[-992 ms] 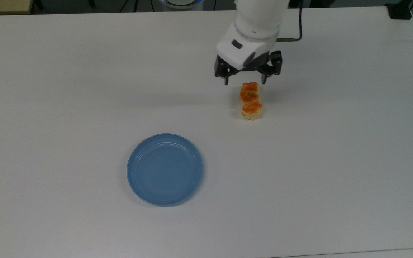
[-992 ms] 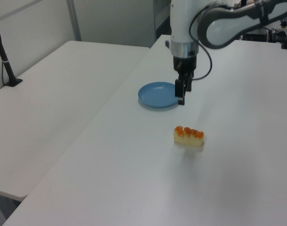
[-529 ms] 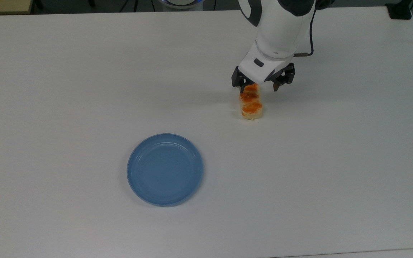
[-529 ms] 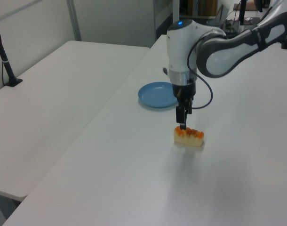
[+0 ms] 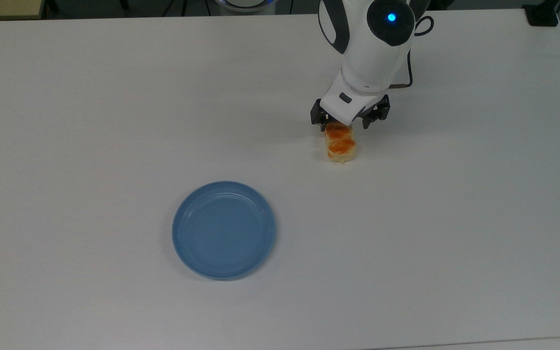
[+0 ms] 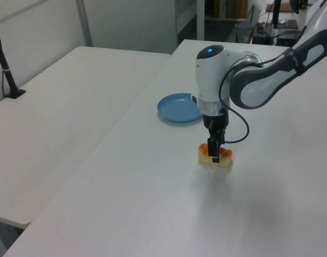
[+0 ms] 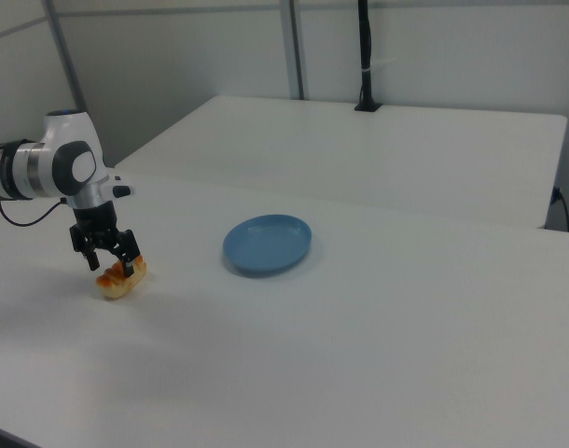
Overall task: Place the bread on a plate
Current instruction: 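Lower the gripper around the bread roll and close on it, then lift the bread roll and carry it over the blue plate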
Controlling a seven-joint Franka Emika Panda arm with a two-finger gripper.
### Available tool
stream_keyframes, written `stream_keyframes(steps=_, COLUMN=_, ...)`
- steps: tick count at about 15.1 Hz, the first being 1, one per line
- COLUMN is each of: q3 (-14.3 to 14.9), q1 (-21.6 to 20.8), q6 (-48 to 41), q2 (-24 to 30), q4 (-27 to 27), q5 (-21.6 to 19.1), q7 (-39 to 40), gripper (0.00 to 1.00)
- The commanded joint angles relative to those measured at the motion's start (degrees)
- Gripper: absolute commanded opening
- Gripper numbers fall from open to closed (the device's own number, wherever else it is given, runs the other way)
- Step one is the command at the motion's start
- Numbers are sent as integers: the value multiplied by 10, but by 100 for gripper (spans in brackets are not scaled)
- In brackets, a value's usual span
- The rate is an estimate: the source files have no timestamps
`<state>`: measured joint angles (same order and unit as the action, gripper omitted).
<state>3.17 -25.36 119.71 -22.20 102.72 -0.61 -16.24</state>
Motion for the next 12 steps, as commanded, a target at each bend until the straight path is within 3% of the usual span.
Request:
stream_keyframes(steps=1, q3=10, q1=-12, q6=17, q2=-2, q4=13, q5=9, q7=-8, gripper=100)
stream_keyframes(steps=5, q3=10, q1=-10, q6=33, q2=-18, q4=11, q5=9, q7=-10, gripper=96)
stream_keyframes(steps=6, q3=10, q1=-9, q6=34, q2=-18, q4=10, q5=9, q7=-10, gripper=91)
stream_keyframes(steps=9, q3=10, q1=-10, q6=34, q2=-15, q4=5, q5=10, q7=-23, gripper=60)
stream_keyframes(steps=12, q3=10, q1=-10, q6=32, q2=-11, q4=-3, q5=10, q7=-24, gripper=43)
